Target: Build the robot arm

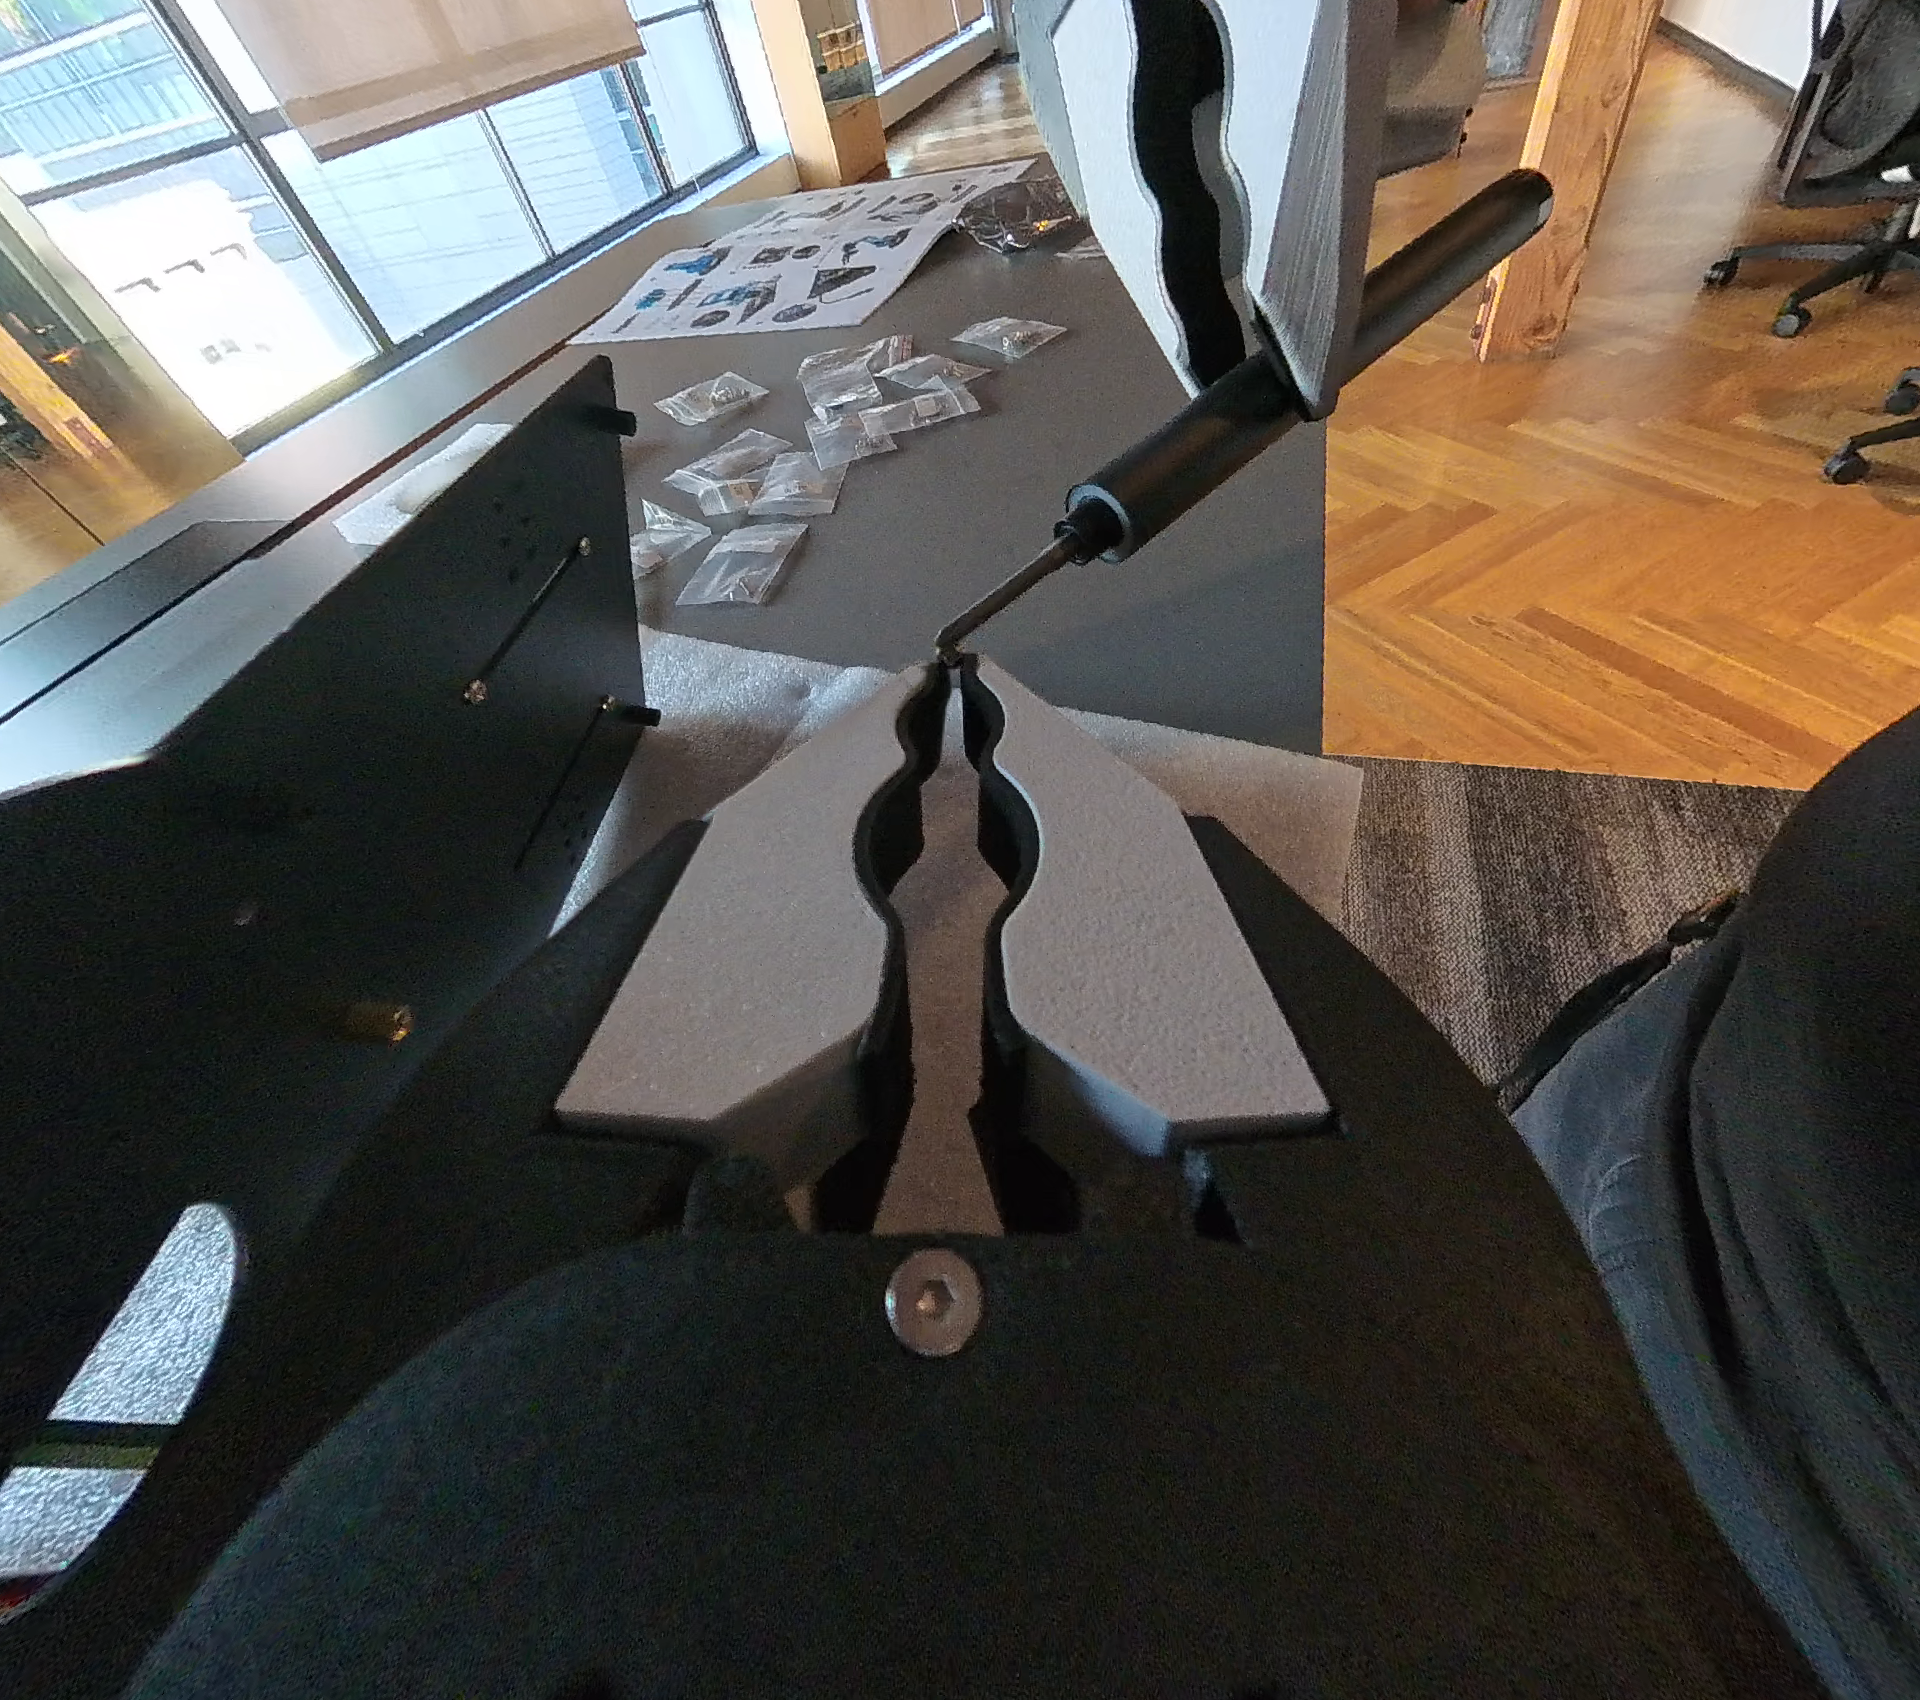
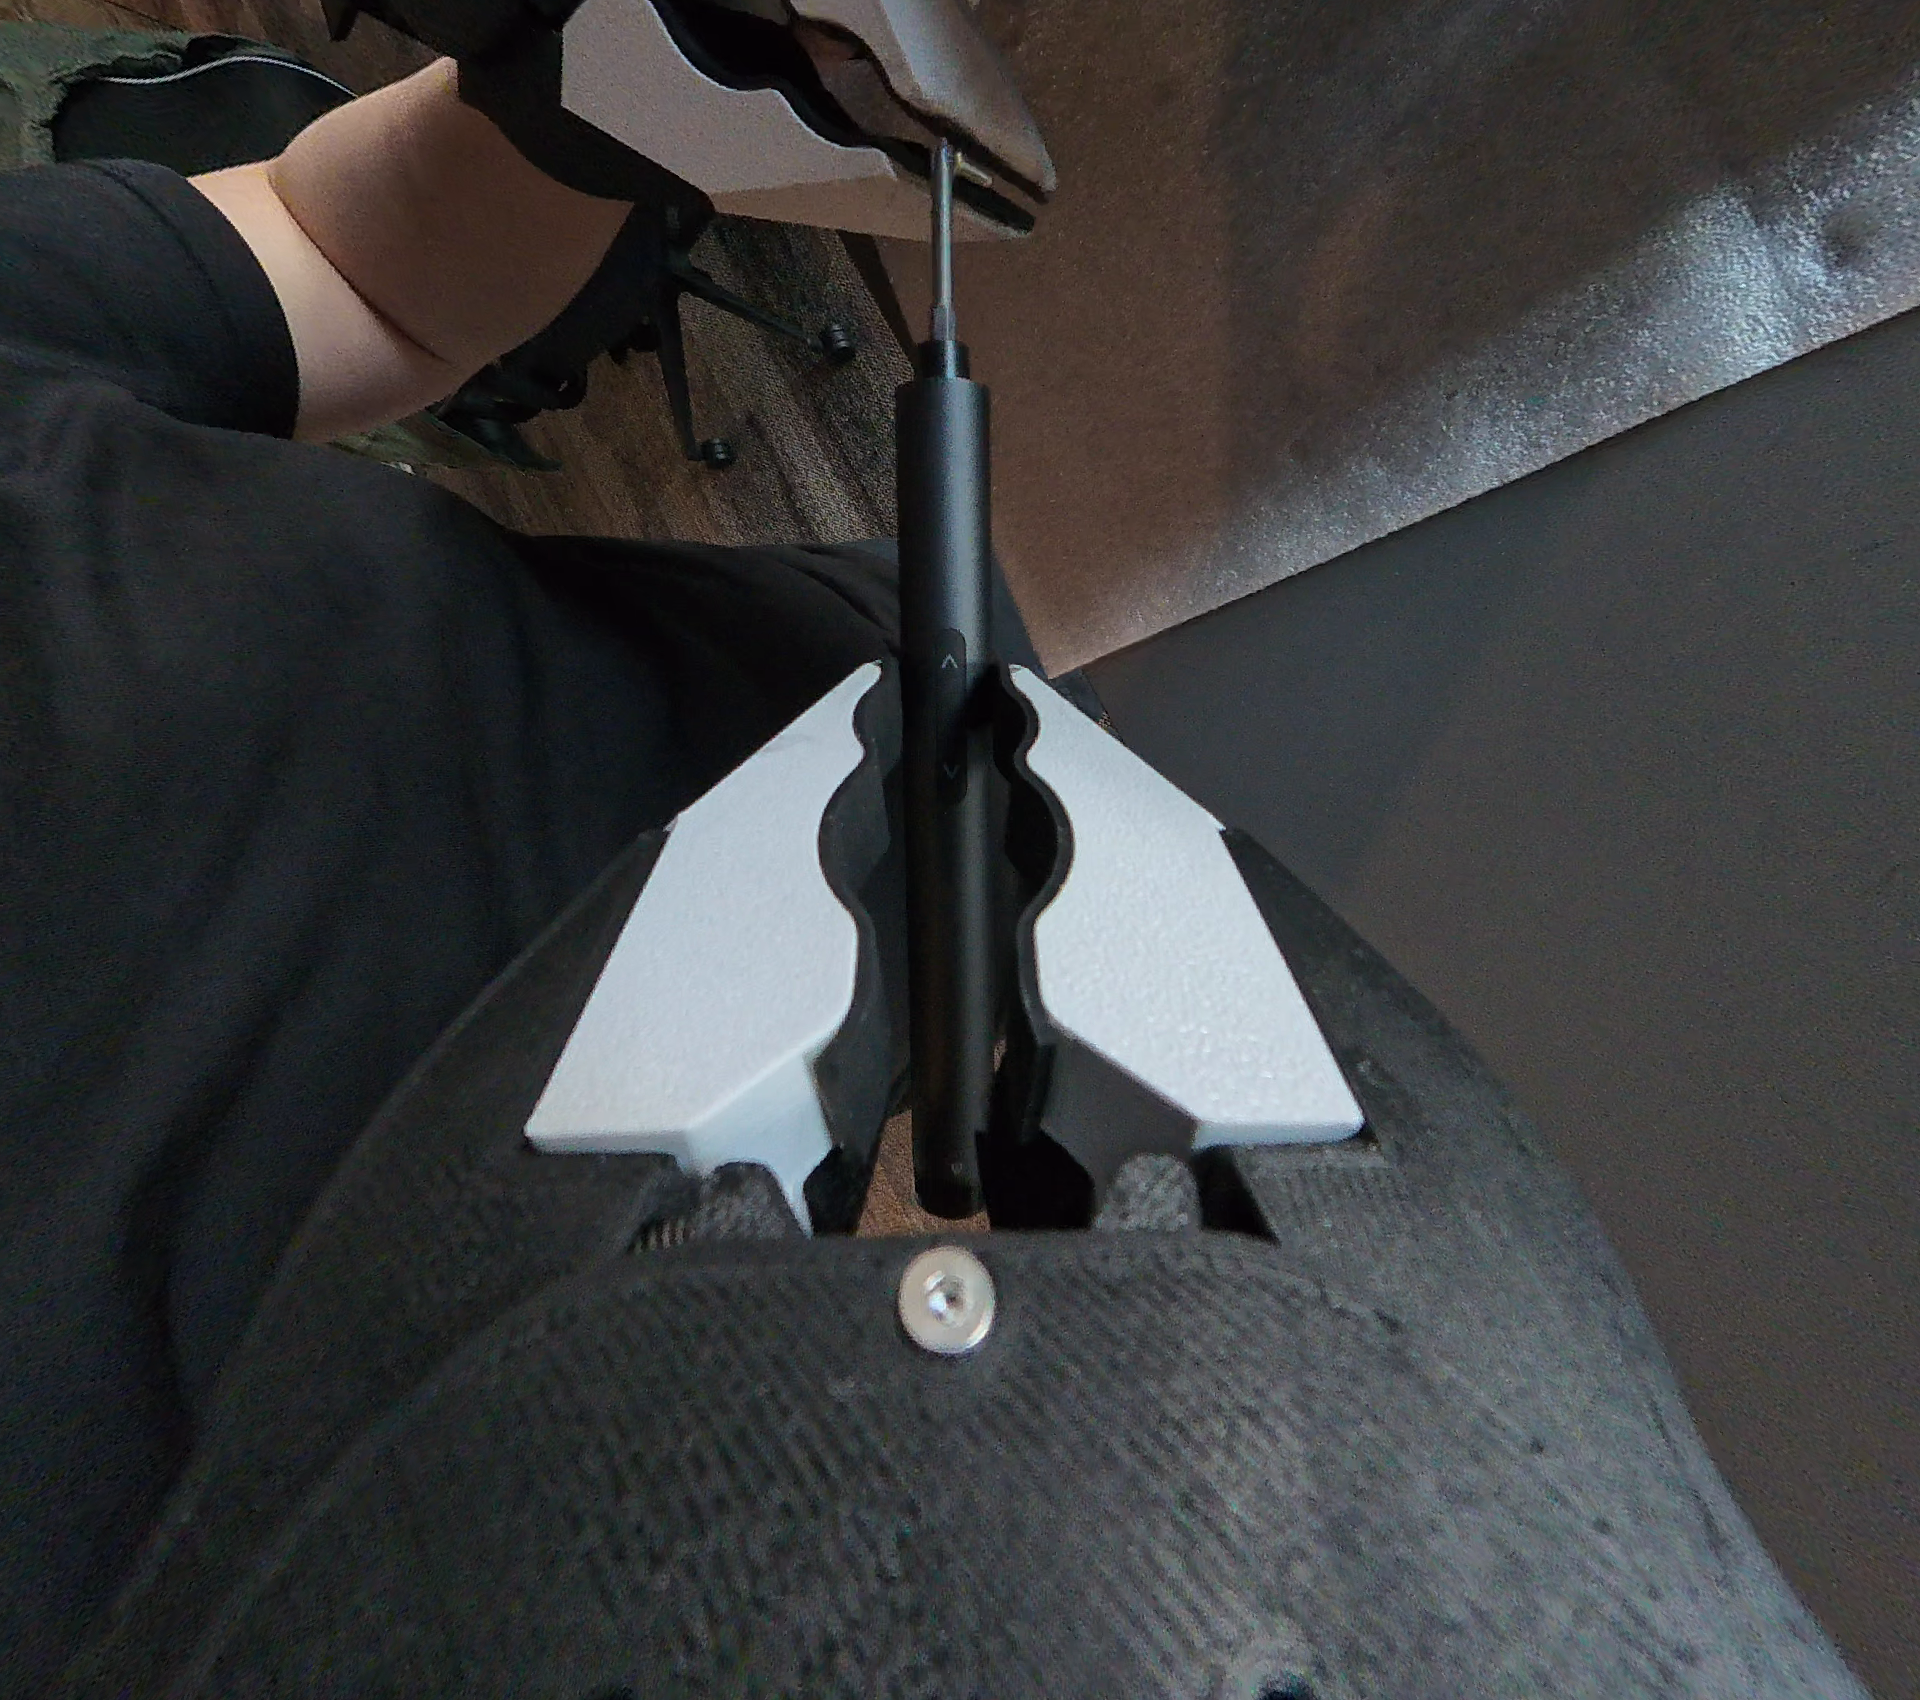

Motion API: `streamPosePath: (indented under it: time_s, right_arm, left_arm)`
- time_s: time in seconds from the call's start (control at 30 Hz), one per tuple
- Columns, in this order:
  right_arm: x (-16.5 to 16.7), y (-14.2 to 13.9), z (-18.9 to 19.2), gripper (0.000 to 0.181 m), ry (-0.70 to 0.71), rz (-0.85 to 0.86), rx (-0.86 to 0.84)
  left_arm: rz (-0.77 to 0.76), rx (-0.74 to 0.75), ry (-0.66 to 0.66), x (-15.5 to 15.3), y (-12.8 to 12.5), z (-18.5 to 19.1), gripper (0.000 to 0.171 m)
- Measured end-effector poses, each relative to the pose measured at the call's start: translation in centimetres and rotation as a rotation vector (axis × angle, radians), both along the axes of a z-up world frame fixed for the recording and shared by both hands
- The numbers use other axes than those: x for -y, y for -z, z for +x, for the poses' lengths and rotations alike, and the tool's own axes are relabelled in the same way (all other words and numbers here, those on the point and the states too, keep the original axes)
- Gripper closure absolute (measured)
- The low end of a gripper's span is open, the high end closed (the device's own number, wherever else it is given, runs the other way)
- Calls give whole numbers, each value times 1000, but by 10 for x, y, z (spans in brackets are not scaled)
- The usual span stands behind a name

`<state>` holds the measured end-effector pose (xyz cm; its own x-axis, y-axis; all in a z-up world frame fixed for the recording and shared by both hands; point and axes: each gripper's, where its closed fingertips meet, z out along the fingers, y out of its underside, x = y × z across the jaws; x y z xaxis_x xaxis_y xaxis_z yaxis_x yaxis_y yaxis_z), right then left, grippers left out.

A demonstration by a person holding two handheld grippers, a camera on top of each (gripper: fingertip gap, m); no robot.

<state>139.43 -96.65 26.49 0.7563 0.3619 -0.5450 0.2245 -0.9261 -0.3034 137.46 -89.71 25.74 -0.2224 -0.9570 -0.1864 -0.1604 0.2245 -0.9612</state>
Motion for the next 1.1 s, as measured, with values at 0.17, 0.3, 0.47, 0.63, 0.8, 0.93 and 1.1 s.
streamPosePath:
  time_s: [0.17,0.3,0.47,0.63,0.8,0.93,1.1]
  right_arm:
    - [3,4,5,165,-8,-16,30]
    - [4,3,4,165,-13,-29,21]
    - [4,12,4,165,7,-74,-1]
    - [2,21,5,165,24,-85,-3]
    - [0,36,8,165,13,-88,67]
    - [-1,47,4,164,12,-101,76]
    - [2,64,6,165,29,-131,77]
  left_arm:
    - [65,-44,-14,-2,5,1,171]
    - [184,-110,-25,-6,14,1,171]
    - [392,-150,-59,-10,22,2,171]
    - [607,-254,-65,-17,42,0,171]
    - [783,-361,-30,-18,59,-2,171]
    - [852,-469,-27,-24,73,-7,171]
    - [849,-520,-30,-28,82,-10,171]
